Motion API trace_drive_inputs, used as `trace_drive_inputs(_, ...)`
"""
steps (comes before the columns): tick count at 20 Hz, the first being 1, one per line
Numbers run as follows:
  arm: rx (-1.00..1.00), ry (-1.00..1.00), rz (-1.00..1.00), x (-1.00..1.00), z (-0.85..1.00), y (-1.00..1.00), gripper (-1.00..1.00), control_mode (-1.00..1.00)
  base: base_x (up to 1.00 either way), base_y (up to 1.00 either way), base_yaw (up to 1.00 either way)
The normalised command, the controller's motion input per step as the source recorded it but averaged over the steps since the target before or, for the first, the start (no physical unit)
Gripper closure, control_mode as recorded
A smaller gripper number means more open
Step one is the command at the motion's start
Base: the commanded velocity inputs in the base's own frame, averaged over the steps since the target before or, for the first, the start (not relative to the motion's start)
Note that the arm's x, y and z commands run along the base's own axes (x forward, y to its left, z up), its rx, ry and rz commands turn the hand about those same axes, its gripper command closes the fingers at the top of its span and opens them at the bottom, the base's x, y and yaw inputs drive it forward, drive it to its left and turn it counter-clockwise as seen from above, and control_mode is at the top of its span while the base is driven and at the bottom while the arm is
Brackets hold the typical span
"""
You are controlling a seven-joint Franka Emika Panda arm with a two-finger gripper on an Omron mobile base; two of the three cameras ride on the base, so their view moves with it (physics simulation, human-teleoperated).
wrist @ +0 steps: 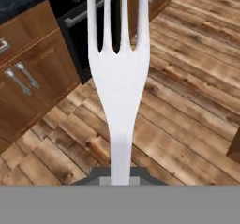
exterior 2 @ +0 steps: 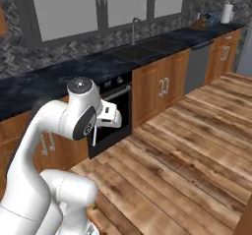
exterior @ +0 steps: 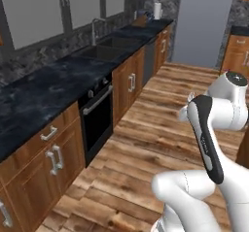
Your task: Take the fork and place it on the left side of the plate. Then take the spoon and place it on the right side of the plate. Make sure they're directly next to the plate.
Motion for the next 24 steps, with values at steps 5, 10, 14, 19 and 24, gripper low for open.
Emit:
trace_drive_inputs(5,0.00,0.00,0.00,0.00,0.00,0.00,1.00,1.00,-0.35,-0.02,-0.63)
trace_drive_inputs(10,0.00,0.00,0.00,0.00,0.00,0.00,1.00,1.00,-0.50,-0.23,-0.46)
trace_drive_inputs(14,0.00,0.00,0.00,0.00,0.00,0.00,1.00,1.00,-0.01,-0.67,-0.39)
trace_drive_inputs(19,0.00,0.00,0.00,0.00,0.00,0.00,1.00,1.00,0.00,-0.82,-0.34)
trace_drive_inputs(24,0.00,0.00,0.00,0.00,0.00,0.00,1.00,1.00,0.23,-0.87,-0.27)
